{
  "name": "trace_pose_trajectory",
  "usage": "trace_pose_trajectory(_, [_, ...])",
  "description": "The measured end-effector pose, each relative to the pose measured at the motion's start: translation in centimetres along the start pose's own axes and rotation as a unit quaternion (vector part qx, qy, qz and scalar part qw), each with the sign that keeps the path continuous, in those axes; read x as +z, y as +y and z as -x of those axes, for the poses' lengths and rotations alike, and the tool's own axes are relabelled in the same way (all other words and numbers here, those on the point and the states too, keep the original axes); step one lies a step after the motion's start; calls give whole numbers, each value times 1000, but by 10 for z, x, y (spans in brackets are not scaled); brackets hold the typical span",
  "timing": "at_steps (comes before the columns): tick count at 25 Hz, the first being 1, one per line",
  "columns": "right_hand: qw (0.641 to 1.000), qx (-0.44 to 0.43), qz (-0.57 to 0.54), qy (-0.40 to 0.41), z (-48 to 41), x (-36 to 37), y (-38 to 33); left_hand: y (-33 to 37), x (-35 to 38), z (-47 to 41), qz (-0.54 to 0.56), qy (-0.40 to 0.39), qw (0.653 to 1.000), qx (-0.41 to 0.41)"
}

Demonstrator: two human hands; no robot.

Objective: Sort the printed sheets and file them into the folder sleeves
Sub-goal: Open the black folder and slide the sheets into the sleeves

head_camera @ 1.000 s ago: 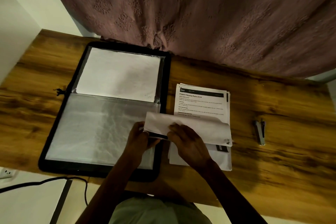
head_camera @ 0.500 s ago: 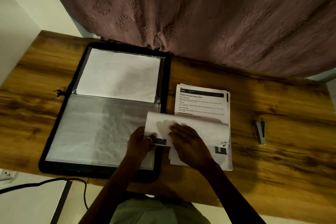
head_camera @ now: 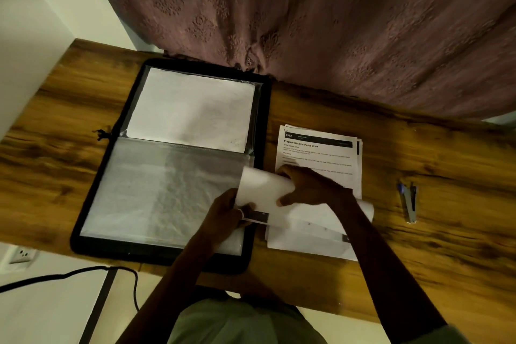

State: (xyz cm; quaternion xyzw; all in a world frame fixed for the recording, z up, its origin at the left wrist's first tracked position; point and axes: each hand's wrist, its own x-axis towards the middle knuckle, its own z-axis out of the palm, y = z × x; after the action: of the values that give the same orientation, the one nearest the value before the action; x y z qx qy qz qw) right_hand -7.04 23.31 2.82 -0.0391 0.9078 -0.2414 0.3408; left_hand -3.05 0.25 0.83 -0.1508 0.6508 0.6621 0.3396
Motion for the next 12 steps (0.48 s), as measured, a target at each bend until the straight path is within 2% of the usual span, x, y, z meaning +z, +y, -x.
trace_pose_trajectory(2, [1000,17,2,-16,-4,-5,4,0,2,2,-68,17,997,13])
trace_pose_trajectory(3, [1000,22,-5,-8,-4,-6,7,-2,0,4,-158,63,984,49])
trace_pose_trajectory(5, [999,27,-15,17,-2,-8,11,-13,-12,10,-366,163,903,154])
trace_pose_trajectory(7, [999,26,-10,36,1,-8,15,-34,-30,16,-479,176,826,239])
trace_pose_trajectory(8, [999,26,-9,43,2,-9,16,-44,-38,19,-505,173,811,241])
trace_pose_trajectory(12, [998,26,-15,52,2,-9,20,-56,-46,22,-552,189,787,201])
